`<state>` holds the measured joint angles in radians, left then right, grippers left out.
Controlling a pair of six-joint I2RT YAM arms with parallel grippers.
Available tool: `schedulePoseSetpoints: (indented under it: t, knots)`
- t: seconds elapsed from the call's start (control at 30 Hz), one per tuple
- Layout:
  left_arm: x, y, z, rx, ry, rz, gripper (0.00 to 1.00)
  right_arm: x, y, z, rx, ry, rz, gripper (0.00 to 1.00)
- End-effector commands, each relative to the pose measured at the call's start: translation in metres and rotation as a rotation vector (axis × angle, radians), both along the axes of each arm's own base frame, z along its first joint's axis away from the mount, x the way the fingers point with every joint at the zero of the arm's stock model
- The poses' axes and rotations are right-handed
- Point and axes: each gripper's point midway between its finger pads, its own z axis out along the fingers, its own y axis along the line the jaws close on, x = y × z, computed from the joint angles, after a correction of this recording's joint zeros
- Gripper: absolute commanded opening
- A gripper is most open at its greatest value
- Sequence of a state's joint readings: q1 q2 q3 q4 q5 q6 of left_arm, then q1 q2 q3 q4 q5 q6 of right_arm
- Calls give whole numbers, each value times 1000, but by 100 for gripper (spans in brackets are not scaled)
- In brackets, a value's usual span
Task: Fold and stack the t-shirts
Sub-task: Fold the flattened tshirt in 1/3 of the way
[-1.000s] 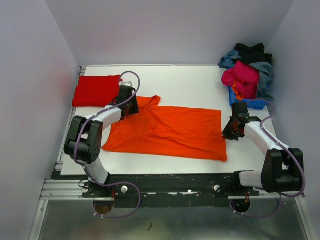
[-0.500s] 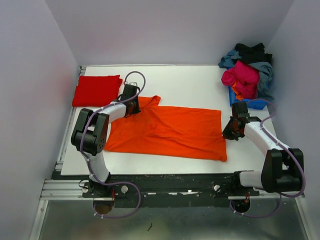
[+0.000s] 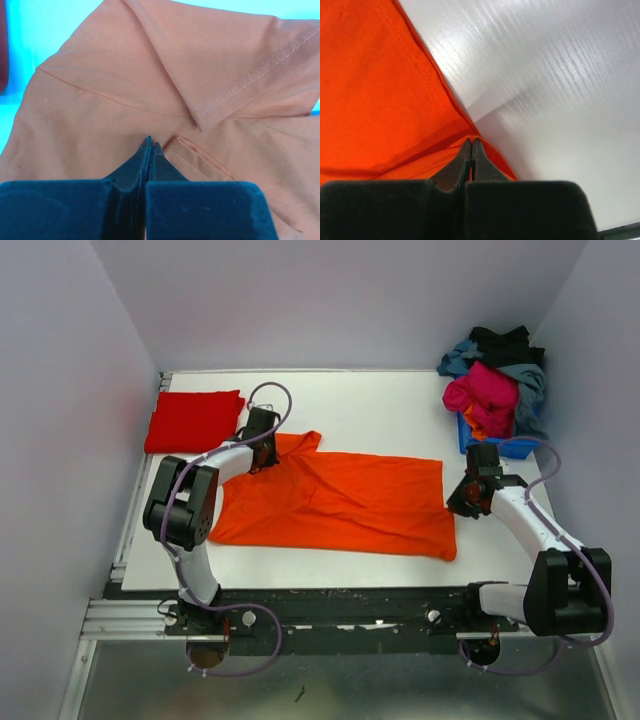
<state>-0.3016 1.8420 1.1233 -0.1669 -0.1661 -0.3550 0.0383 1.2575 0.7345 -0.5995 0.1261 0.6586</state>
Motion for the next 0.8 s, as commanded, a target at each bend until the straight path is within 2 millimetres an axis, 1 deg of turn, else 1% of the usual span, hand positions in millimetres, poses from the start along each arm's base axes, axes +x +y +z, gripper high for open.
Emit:
schedulePoseSetpoints:
  t: [0.0, 0.03, 0.07, 0.1, 0.13, 0.2, 0.23, 0.27, 0.33, 0.4, 0.43, 0.5, 0.57, 0.63, 0.7, 0.77]
  knots:
    - [3, 6, 9, 38, -19, 12, 0, 9, -13, 14, -61, -47, -54, 5]
    - [3, 6, 10, 42, -20, 14, 0, 9, -13, 12, -62, -42, -52, 10]
    - [4, 7, 12, 42, -24, 17, 0, 9, -12, 11, -60, -37, -47, 28]
    - [3, 7, 13, 39, -25, 19, 0, 10, -12, 12, -59, -34, -38, 42]
    - [2, 7, 19, 32, -34, 24, 10, 11, -12, 14, -64, -34, -32, 55]
    - [1, 6, 34, 9, -79, 30, 34, 15, -15, 22, -80, -58, -30, 56]
    - [-2, 8, 40, 4, -99, 36, 42, 19, -16, 28, -88, -78, -26, 56]
    - [-3, 10, 49, 2, -123, 44, 46, 22, -16, 33, -90, -97, -15, 56]
    - [-2, 12, 63, 2, -162, 55, 48, 33, -6, 43, -57, -148, 45, 52]
    - [3, 7, 71, -23, -191, 35, 48, 45, 6, 49, -13, -196, 108, 50]
    - [6, 1, 71, -35, -195, 8, 48, 54, 9, 51, -5, -223, 129, 49]
    - [13, -7, 69, -40, -184, -21, 54, 65, 5, 52, -27, -220, 128, 48]
    - [19, -11, 64, -39, -160, -28, 56, 78, 2, 52, -51, -214, 129, 47]
    - [25, -13, 59, -39, -138, -17, 56, 89, 2, 48, -55, -198, 129, 45]
    - [30, -17, 59, -51, -131, -16, 55, 102, 4, 45, -49, -197, 149, 44]
    - [33, -19, 59, -59, -129, -18, 55, 113, 5, 35, -49, -185, 152, 44]
